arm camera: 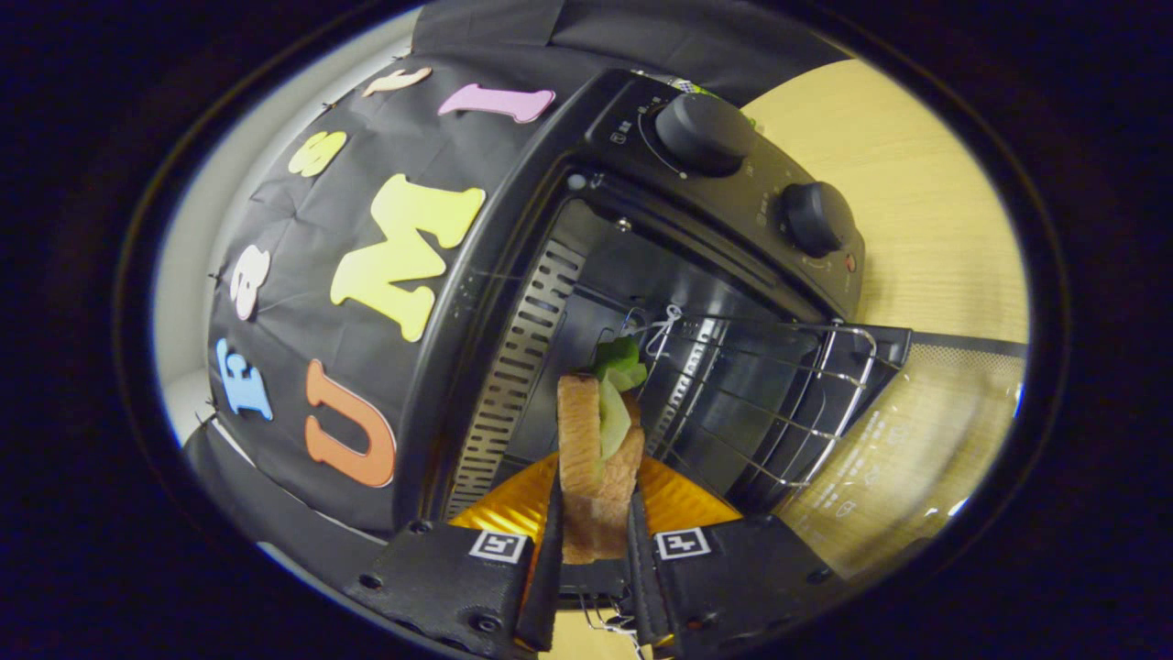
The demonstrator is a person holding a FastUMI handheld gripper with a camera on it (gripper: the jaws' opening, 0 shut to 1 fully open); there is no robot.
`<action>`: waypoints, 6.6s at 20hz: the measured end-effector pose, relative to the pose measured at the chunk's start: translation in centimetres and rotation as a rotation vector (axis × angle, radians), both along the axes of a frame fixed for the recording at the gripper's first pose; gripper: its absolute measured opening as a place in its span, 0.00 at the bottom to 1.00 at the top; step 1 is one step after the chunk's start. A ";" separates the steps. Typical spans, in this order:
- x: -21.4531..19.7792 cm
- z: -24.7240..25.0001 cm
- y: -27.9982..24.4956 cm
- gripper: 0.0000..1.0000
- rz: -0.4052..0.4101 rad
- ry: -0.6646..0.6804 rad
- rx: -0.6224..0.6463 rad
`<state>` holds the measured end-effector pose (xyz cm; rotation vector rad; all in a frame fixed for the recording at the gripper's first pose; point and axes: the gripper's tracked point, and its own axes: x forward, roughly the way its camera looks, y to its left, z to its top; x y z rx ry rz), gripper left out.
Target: Open the toaster oven, put the food inside, and close the toaster oven door.
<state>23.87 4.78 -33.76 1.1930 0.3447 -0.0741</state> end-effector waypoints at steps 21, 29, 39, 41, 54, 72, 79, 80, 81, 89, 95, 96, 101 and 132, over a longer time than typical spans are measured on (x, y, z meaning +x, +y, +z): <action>-0.5 -1.0 1.9 0.76 0.284 0.070 -0.578; -2.1 -3.4 2.6 0.97 0.476 0.211 -1.008; -8.1 -2.9 1.8 0.97 0.539 0.352 -1.008; -9.7 -2.2 1.3 0.98 0.535 0.333 -1.021; -21.5 -2.1 -0.1 0.98 0.561 0.378 -1.030; -21.5 -5.7 0.6 0.96 0.522 0.401 -0.902; -21.5 -3.3 0.6 0.96 0.448 0.335 -0.913; -21.3 -2.7 0.7 0.96 0.437 0.306 -0.930; -21.2 -2.2 0.8 0.96 0.434 0.280 -0.950; -20.5 0.2 0.4 0.96 0.362 0.168 -0.930; -19.5 2.8 0.5 0.96 0.309 0.040 -0.992; -19.2 3.3 0.5 0.96 0.302 0.016 -1.004; -18.4 5.7 0.2 0.96 0.297 -0.023 -0.977; -37.1 30.5 -4.3 0.99 0.230 -0.384 -1.117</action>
